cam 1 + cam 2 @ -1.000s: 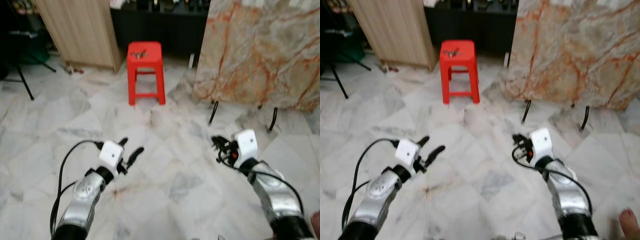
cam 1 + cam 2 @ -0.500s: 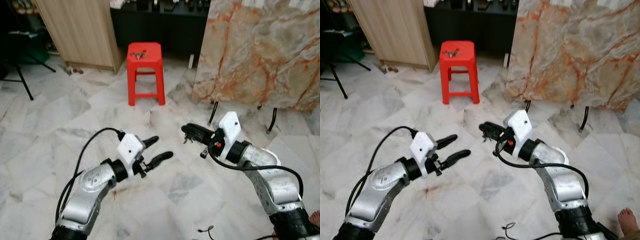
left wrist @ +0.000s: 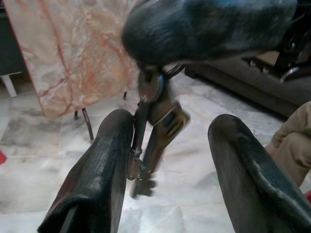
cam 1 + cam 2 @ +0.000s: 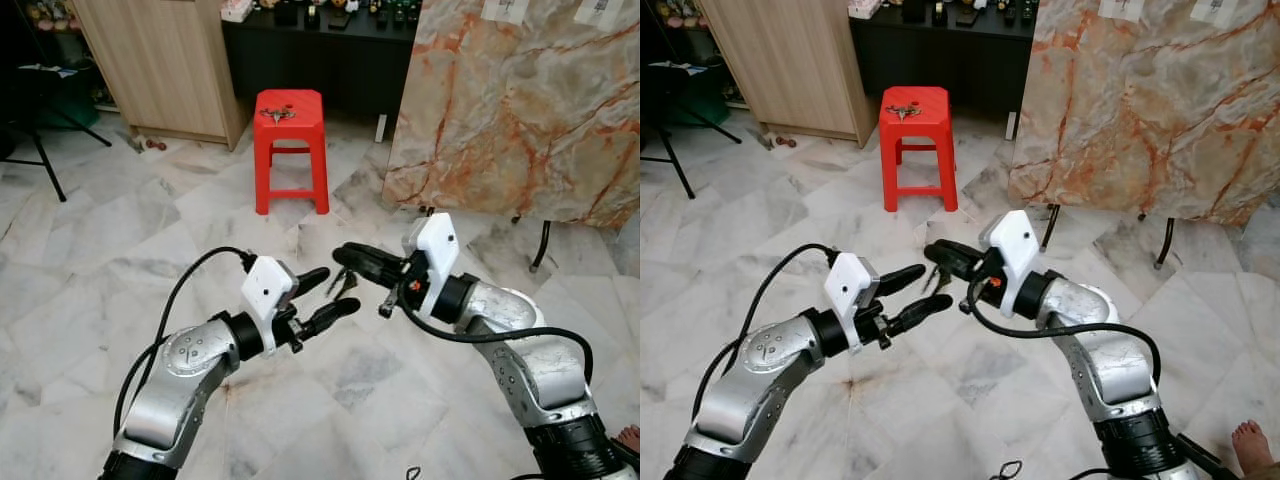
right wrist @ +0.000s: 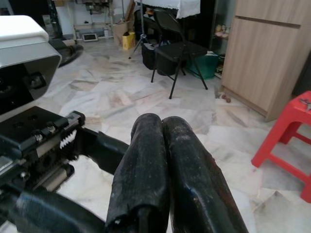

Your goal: Hang keys on a hook

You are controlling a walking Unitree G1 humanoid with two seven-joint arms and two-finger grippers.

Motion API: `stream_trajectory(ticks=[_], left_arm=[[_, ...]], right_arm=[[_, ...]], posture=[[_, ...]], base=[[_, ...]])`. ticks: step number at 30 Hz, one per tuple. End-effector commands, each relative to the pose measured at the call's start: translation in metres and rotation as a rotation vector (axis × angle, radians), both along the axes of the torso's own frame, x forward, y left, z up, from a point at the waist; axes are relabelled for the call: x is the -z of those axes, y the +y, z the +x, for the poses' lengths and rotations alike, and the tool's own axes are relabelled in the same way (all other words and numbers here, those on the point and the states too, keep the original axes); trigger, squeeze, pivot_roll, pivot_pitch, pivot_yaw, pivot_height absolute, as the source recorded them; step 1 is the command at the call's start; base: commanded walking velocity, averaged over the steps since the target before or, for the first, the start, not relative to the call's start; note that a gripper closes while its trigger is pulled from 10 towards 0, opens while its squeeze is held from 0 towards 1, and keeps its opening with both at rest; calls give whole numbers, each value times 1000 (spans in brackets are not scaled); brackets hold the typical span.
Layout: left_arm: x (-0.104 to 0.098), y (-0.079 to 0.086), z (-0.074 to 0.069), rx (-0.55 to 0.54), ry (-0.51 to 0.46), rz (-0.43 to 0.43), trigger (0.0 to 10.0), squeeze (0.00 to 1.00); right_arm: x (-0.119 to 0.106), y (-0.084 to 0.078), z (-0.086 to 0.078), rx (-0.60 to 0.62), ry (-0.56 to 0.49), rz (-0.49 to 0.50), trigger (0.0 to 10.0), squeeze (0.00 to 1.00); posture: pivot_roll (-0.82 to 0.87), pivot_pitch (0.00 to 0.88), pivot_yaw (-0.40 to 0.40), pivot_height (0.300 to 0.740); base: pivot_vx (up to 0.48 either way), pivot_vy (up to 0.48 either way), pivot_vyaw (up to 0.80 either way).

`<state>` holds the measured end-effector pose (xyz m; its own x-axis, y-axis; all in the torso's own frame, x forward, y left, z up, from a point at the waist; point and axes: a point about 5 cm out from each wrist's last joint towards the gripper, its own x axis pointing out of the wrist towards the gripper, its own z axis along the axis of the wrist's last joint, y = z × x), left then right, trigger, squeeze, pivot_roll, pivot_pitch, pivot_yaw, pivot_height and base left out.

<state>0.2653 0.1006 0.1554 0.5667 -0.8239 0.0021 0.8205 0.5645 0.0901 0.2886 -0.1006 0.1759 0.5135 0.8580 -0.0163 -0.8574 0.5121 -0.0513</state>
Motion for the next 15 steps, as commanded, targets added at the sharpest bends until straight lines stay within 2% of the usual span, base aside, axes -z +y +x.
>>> stream_trajectory(ticks=[1,7,8,9,15], left_arm=[[-4,-5,-2,20,-8,-2,10000,0],[-6,-7,-1,10,-4,-11,9765,0],[-6,-7,-1,6,-5,-14,5843,0],[-7,-7,-1,7,2,-22,0,0],[-7,-6,0,-7,17,-39,0,0]], right_arm=[[-3,3,-4,-18,-6,8,10000,0],[-3,8,-7,-29,4,16,10000,0],[-3,8,-7,-32,6,18,10000,0],[-3,9,-7,-30,8,18,10000,0],[-1,9,-7,-18,15,12,10000,0]], posture=[[-138,55,-58,727],[-141,60,-56,727],[-140,61,-56,727],[-140,66,-56,727],[-141,77,-56,727]], base=[[0,0,0],[0,0,0],[0,0,0],[0,0,0],[0,0,0]])
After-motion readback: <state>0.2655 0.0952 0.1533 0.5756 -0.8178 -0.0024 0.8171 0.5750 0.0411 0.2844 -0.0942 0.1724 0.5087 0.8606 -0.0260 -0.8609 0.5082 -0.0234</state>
